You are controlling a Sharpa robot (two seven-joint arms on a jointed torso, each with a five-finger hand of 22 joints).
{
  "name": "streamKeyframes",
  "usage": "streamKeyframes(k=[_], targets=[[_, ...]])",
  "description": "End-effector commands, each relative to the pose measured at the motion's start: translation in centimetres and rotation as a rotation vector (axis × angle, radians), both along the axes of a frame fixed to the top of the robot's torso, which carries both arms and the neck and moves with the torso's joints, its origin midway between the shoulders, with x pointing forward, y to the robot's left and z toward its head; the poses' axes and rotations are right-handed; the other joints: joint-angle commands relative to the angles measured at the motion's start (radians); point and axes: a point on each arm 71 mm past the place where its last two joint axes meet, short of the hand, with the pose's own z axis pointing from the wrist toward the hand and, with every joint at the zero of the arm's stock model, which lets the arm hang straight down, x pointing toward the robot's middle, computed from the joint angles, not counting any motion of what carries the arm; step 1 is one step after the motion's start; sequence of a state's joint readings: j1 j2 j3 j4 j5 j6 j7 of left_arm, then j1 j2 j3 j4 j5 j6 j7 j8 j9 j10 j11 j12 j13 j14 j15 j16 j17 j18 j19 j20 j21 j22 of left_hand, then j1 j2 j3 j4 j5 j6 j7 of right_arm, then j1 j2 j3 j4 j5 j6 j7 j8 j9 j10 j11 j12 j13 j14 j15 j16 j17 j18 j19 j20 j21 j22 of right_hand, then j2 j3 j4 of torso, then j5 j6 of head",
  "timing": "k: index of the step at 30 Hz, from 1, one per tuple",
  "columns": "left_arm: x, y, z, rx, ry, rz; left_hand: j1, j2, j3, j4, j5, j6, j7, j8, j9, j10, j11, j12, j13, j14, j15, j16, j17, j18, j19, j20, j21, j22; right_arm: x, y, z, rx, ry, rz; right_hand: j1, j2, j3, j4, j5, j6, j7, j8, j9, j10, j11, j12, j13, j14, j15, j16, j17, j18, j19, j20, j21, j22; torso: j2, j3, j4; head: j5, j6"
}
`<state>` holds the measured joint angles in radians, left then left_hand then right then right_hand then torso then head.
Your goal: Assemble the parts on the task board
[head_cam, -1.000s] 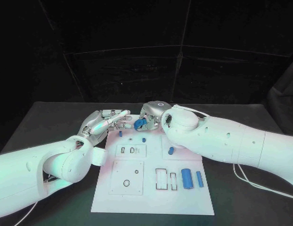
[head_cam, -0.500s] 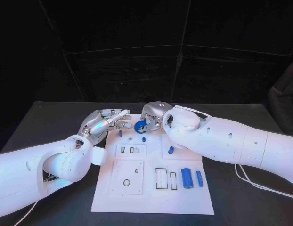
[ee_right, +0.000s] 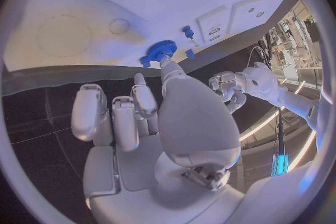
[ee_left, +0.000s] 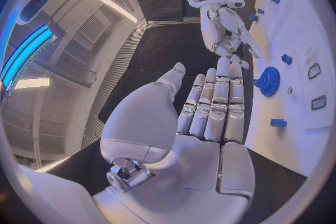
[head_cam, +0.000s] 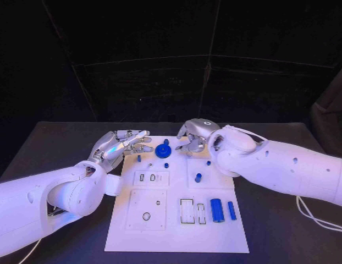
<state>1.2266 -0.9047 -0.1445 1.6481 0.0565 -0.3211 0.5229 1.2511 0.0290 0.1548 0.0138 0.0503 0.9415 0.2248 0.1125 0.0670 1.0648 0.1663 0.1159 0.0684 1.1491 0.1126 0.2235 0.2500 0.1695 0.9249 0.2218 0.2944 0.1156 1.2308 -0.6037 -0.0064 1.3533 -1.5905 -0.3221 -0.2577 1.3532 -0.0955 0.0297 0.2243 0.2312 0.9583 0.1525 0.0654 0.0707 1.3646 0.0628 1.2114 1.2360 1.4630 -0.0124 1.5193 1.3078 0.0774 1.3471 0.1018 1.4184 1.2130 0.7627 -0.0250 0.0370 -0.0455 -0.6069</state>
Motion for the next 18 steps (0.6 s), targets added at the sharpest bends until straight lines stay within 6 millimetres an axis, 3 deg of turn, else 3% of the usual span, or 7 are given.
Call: streamKeyframes(k=[1, 5, 10, 14, 18], targets=[[0.0, 0.0, 0.2, -0.006, -0.005, -0.010, 0.004, 0.004, -0.001, -0.008, 0.000, -0.006, 0.001, -0.007, -0.001, -0.008, 0.000, -0.005, -0.001, -0.009, -0.001, -0.007, 0.001, 0.014, -0.004, 0.004, -0.007, -0.001, -0.5, -2.4, 0.5, 0.173, 0.043, 0.101, 0.071, -0.007, 0.010, -0.053, -0.047, 0.000, -0.006, 0.003, 0.000, 0.008, -0.002, 0.021, 0.016, 0.079, 0.002, -0.007, 0.131, 0.000, -0.013, 0.000, -0.010, -0.014, -0.003, 0.0008, -0.0113, -0.003, 0.003], [-0.1, 0.2, 0.2, -0.006, -0.005, -0.008, 0.004, 0.004, -0.001, -0.008, 0.000, -0.006, 0.001, -0.007, -0.001, -0.008, 0.000, -0.005, -0.001, -0.009, -0.001, -0.007, 0.001, 0.014, -0.004, 0.004, -0.007, -0.001, -0.9, -6.4, 0.6, 0.222, 0.071, 0.109, 0.092, -0.014, 0.001, -0.076, -0.055, -0.005, -0.021, 0.003, -0.001, 0.021, -0.015, 0.045, 0.039, 0.078, -0.007, -0.009, 0.129, 0.001, -0.018, -0.006, -0.014, -0.019, -0.003, 0.0050, -0.0210, -0.002, 0.007], [0.0, 0.2, 0.1, -0.005, -0.004, -0.007, 0.004, 0.004, -0.001, -0.008, 0.000, -0.006, 0.001, -0.007, -0.001, -0.008, 0.000, -0.005, -0.001, -0.009, -0.001, -0.007, 0.001, 0.014, -0.004, 0.004, -0.007, -0.001, -1.1, -10.6, 0.8, 0.268, 0.078, 0.055, 0.075, -0.012, -0.020, -0.074, -0.005, -0.024, -0.011, -0.002, -0.003, 0.020, -0.008, 0.047, 0.040, 0.078, -0.005, -0.010, 0.129, 0.000, -0.017, -0.008, -0.014, -0.017, -0.003, 0.0116, -0.0295, -0.003, 0.014], [0.0, 0.2, 0.1, -0.005, -0.004, -0.007, 0.004, 0.004, 0.000, -0.009, 0.000, -0.005, 0.001, -0.007, 0.000, -0.007, -0.001, -0.005, -0.001, -0.010, -0.001, -0.008, 0.001, 0.014, -0.005, 0.004, -0.008, -0.002, -0.9, -12.6, 0.6, 0.284, 0.086, 0.015, 0.067, -0.009, -0.032, -0.071, 0.009, -0.039, -0.004, -0.003, -0.004, 0.015, -0.002, 0.039, 0.033, 0.079, 0.001, -0.010, 0.130, 0.000, -0.016, -0.004, -0.013, -0.016, -0.002, 0.0093, -0.0220, -0.018, 0.012], [0.1, 0.2, 0.1, -0.004, -0.004, -0.007, 0.004, 0.004, 0.000, -0.009, 0.000, -0.005, 0.001, -0.007, 0.000, -0.007, -0.001, -0.005, -0.001, -0.010, -0.001, -0.008, 0.001, 0.014, -0.005, 0.004, -0.008, -0.002, -0.8, -13.7, -0.1, 0.283, 0.103, -0.008, 0.067, -0.008, -0.034, -0.071, 0.012, -0.041, -0.002, -0.002, -0.004, 0.012, 0.000, 0.036, 0.030, 0.079, 0.002, -0.009, 0.132, 0.000, -0.015, -0.004, -0.013, -0.015, -0.002, 0.0090, -0.0219, -0.017, 0.009]])
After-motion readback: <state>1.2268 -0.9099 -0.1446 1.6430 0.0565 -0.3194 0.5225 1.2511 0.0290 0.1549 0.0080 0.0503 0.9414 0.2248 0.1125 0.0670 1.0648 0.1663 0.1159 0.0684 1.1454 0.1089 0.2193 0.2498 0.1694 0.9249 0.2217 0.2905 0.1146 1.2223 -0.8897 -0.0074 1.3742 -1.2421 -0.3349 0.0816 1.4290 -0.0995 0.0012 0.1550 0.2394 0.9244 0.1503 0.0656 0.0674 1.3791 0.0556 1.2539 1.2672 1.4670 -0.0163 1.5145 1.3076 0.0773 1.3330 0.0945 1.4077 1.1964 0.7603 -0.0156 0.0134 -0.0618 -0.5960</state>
